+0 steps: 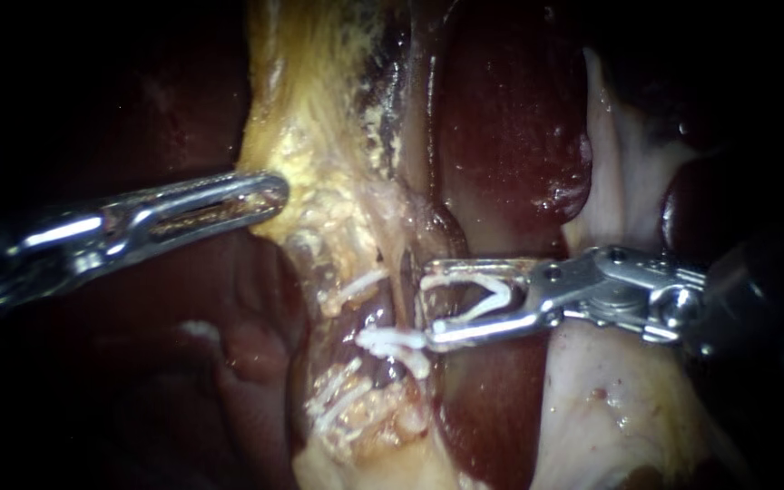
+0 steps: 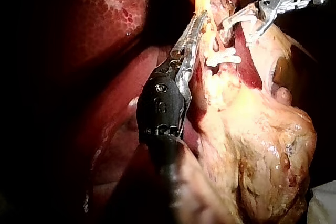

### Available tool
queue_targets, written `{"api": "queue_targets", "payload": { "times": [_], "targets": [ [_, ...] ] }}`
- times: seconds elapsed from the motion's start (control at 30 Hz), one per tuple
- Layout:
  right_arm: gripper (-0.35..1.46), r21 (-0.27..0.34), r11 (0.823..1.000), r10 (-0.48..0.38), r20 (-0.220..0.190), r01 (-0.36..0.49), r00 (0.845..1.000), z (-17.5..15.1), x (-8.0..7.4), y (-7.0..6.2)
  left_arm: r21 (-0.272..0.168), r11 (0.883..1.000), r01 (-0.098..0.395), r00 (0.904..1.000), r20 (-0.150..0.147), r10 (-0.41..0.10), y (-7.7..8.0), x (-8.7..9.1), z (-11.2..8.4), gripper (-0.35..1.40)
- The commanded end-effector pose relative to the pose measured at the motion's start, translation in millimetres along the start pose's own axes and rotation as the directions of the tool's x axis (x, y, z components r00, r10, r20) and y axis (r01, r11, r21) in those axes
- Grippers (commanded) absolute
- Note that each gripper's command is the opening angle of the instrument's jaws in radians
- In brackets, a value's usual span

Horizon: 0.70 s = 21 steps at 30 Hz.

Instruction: Clipping third clip right tube

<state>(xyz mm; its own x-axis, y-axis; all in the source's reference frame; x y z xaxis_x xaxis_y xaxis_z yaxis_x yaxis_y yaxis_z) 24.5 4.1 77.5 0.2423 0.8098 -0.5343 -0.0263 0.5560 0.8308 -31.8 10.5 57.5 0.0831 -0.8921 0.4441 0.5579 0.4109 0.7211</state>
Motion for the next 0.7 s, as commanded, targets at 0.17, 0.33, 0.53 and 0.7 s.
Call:
{"api": "queue_targets", "payload": {
  "times": [0.17, 0.33, 0.53, 0.7],
  "targets": [
    [0.58, -0.018, 0.999, 0.033, 0.000, -0.033, 0.999, 1.3, -0.5, 1.5, -0.002, 1.000, 0.002, 0.9999, 0.012, -0.002, 0.4, -0.4, -0.7, -0.35],
    [0.58, 0.013, 0.999, 0.047, 0.012, -0.047, 0.999, 4.0, -0.9, 1.8, -0.003, 1.000, 0.002, 0.9999, 0.013, -0.002, 0.5, -0.3, -0.6, -0.35],
    [0.58, 0.130, 0.988, 0.091, -0.023, -0.087, 0.996, 6.5, -1.0, 1.5, -0.003, 1.000, 0.002, 0.9999, 0.013, -0.002, 0.6, -0.3, -0.6, -0.35],
    [0.53, 0.229, 0.966, 0.130, -0.045, -0.117, 0.990, 5.9, -0.5, -0.3, -0.007, 1.000, 0.001, 0.9999, 0.014, -0.001, 1.4, -0.3, -0.5, -0.35]
  ]
}}
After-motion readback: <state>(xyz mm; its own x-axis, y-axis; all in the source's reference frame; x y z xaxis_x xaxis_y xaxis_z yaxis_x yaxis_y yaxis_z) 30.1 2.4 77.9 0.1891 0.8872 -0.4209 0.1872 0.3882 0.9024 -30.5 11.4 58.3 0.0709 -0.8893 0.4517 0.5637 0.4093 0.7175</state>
